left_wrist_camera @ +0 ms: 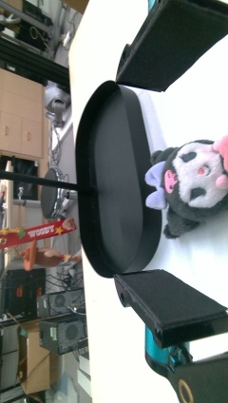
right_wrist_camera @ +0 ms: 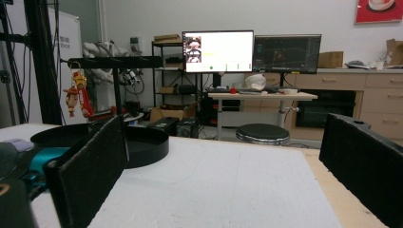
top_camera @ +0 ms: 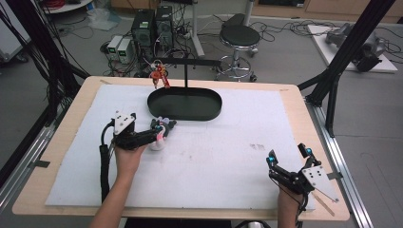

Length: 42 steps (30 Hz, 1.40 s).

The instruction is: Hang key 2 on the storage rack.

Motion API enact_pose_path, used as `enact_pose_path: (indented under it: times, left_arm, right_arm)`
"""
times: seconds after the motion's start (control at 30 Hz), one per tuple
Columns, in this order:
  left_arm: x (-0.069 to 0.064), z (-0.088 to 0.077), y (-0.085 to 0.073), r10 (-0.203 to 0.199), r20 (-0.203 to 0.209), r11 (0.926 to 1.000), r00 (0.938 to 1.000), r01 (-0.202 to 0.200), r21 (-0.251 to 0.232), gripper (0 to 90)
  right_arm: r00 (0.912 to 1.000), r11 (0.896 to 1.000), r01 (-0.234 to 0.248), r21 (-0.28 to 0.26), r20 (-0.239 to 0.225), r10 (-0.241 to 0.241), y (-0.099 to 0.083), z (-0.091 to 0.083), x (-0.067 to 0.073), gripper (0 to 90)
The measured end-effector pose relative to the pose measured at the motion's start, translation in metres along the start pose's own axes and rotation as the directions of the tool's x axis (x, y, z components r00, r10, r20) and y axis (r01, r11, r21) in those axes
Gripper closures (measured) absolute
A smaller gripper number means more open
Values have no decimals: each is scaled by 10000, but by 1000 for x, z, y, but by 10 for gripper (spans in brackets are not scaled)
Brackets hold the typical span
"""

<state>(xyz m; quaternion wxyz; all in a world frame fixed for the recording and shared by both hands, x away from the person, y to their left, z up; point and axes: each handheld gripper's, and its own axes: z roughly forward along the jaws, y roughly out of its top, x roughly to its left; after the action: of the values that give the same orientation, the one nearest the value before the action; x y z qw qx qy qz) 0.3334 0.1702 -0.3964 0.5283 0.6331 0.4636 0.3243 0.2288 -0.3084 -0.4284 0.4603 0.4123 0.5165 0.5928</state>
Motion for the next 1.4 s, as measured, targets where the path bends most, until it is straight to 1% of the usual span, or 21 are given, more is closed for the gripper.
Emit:
enact_pose_path:
  times: [0.07,0.13,0.23,0.47,0.67,0.7,0.73,0.87,1.03,1.1,1.2,1.3,1.4]
  left_arm:
    - [-1,1,-2,-8,21,9999,10000,8,127,71]
    - [-3,4,-5,23,67,9990,10000,-26,442,70]
    - [-4,7,-8,32,28,9971,10000,-34,759,71]
    - [-6,11,-13,86,-79,9943,9999,-77,1059,71]
    - [-8,16,-18,126,-80,9885,9999,-112,1510,70]
    - [-8,17,-19,129,-128,9872,9998,-107,1591,70]
    - [-8,18,-20,117,-157,9864,9998,-90,1640,70]
    - [-8,22,-23,180,-214,9773,9996,-131,2115,71]
    - [-11,26,-26,305,-229,9676,9993,-238,2514,71]
    - [-13,27,-27,402,-258,9628,9989,-318,2685,71]
    - [-14,29,-29,564,-314,9537,9979,-445,2974,74]
    - [-15,31,-30,607,-260,9444,9978,-490,3252,76]
    - [-16,32,-31,602,-224,9375,9979,-488,3446,92]
  right_arm:
    - [10000,10000,6,-17,-5,-6,0,0,0,15]
    - [10000,10000,-28,-4,23,28,0,0,0,15]
    - [10000,10000,12,-15,23,-12,0,0,0,15]
    - [10000,10000,-32,-31,63,32,0,-1,-1,15]
    - [10000,10000,-8,-42,53,9,0,0,-1,15]
    - [9999,10000,-80,5,62,80,0,-1,0,15]
    - [10000,10000,-47,-22,45,47,0,0,-1,15]
    - [9999,9999,-134,20,55,133,0,-1,0,16]
    - [10000,10000,-53,-12,44,53,-1,0,-1,16]
    - [9999,10000,-93,12,61,93,-1,0,0,15]
    - [10000,10000,-48,-3,50,48,-1,0,-1,15]
    - [9999,9999,-111,12,91,111,-1,-1,-1,15]
    - [9999,9999,-109,-5,88,109,-1,-1,-1,15]
